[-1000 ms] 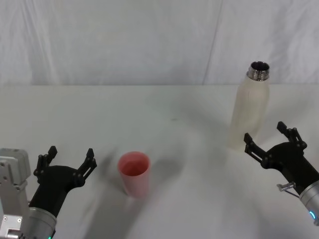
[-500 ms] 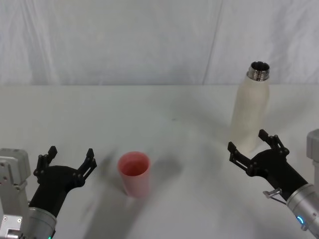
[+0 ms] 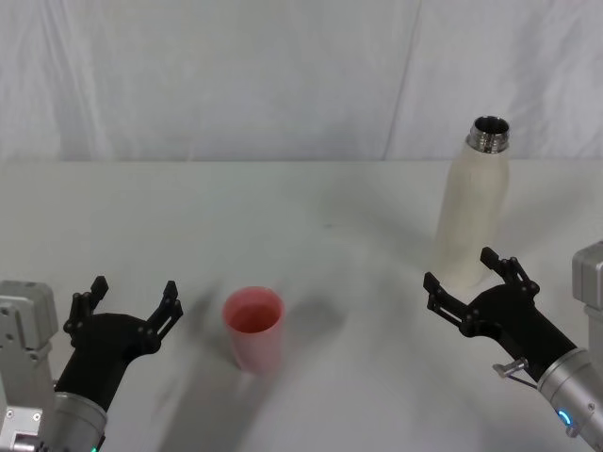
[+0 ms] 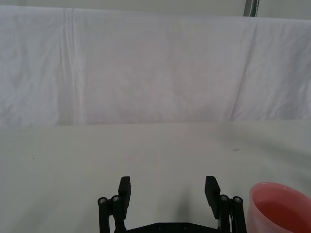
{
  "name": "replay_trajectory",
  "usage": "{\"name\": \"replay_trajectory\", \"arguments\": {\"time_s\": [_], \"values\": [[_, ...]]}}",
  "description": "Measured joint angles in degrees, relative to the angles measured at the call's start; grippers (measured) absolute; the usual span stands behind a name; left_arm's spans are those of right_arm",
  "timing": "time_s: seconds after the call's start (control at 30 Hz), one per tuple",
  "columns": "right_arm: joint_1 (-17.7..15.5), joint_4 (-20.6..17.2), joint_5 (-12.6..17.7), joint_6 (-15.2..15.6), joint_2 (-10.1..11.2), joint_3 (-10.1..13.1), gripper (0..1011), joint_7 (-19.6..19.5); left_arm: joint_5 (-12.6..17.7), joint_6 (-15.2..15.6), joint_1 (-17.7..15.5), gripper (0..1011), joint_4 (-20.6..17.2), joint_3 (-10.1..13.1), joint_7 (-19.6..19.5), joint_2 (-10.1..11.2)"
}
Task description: Grasp the thermos with one hand and pour water into the cup lid.
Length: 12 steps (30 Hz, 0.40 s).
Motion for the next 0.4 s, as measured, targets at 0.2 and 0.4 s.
{"name": "replay_trajectory", "arguments": {"time_s": [0.2,0.4], "values": [[0.0,0.0,0.0,0.0,-0.1,0.1,1001,0.0,0.0,0.0,0.0,1001,0.0,0.0,0.0,0.0],[-0.1,0.0,-0.1,0.0,-0.1,0.1,1001,-0.2,0.0,0.0,0.0,1001,0.0,0.0,0.0,0.0]]}}
